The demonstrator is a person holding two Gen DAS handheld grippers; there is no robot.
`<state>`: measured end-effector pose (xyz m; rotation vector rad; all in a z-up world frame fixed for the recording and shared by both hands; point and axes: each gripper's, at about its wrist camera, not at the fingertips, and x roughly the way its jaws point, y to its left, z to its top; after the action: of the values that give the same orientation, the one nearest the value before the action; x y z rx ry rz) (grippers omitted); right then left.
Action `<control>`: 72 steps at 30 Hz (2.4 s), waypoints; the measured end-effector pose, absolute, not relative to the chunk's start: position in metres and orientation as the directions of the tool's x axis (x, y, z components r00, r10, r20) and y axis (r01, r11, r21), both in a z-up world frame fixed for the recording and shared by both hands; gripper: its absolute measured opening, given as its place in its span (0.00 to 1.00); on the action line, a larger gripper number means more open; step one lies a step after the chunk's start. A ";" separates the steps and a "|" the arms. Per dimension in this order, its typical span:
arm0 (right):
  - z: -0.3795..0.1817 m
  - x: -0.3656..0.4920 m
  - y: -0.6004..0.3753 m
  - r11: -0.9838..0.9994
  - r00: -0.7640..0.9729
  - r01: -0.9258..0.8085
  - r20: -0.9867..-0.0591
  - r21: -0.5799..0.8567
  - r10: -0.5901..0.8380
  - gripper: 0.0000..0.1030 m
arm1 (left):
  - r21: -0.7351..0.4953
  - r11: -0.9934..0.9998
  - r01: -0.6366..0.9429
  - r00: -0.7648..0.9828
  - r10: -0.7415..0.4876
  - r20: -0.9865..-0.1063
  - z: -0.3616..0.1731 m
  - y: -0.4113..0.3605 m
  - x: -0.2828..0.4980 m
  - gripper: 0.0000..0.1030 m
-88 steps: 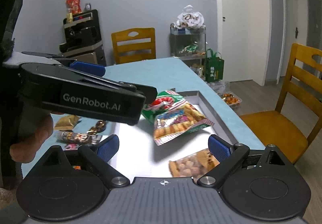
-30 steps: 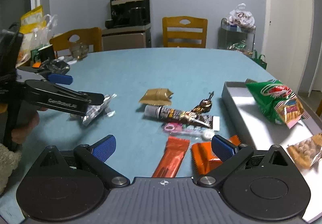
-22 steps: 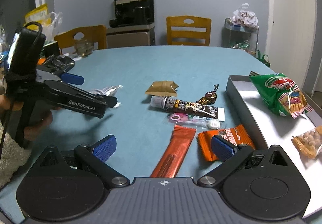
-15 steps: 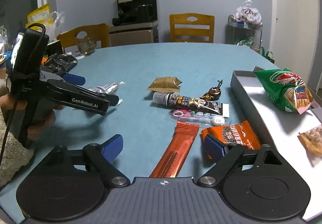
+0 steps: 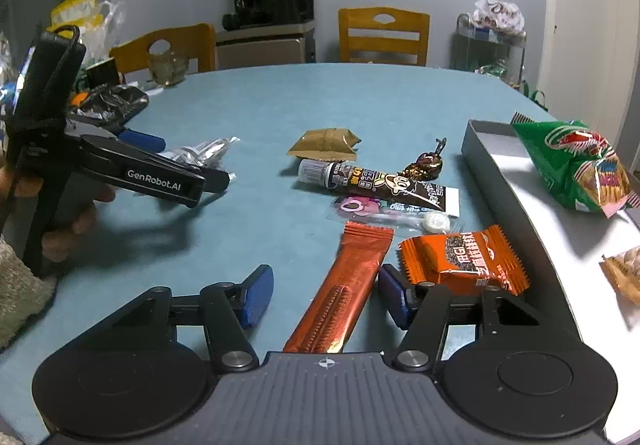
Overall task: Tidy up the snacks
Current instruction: 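Grasp the silver printed packet with left tool while right tool grasps the red candy bar, then carry the silver packet and red candy bar over the white box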
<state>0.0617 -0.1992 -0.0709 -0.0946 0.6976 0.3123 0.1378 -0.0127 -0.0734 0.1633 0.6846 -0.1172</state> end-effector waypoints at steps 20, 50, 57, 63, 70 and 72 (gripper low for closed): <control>-0.072 0.062 -0.203 0.931 0.724 -0.364 -0.625 0.012 0.291 0.22 | -0.009 0.988 0.152 0.745 -0.121 -0.656 -0.071 0.004 0.141 0.82; -0.043 0.046 -0.223 0.937 0.792 -0.348 -0.525 0.031 0.311 0.22 | 0.074 0.982 0.173 0.848 -0.111 -0.519 -0.033 -0.016 0.106 0.72; -0.032 0.042 -0.241 0.942 0.811 -0.332 -0.499 0.036 0.305 0.22 | 0.075 0.978 0.197 0.836 -0.127 -0.533 -0.020 -0.046 0.099 0.72; -0.025 0.038 -0.263 0.952 0.830 -0.304 -0.478 0.044 0.287 0.22 | 0.097 0.964 0.249 0.841 -0.165 -0.516 -0.005 -0.082 0.093 0.72; -0.016 0.032 -0.292 0.965 0.859 -0.259 -0.446 0.047 0.252 0.22 | 0.110 0.945 0.307 0.837 -0.214 -0.503 0.010 -0.122 0.090 0.72; -0.015 0.031 -0.301 0.969 0.865 -0.244 -0.441 0.047 0.239 0.22 | 0.113 0.938 0.327 0.833 -0.230 -0.503 0.012 -0.134 0.088 0.72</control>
<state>0.0309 -0.3013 -0.0149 -0.0102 0.4604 0.2528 0.0883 -0.1344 0.0117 0.1979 0.5060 -0.2968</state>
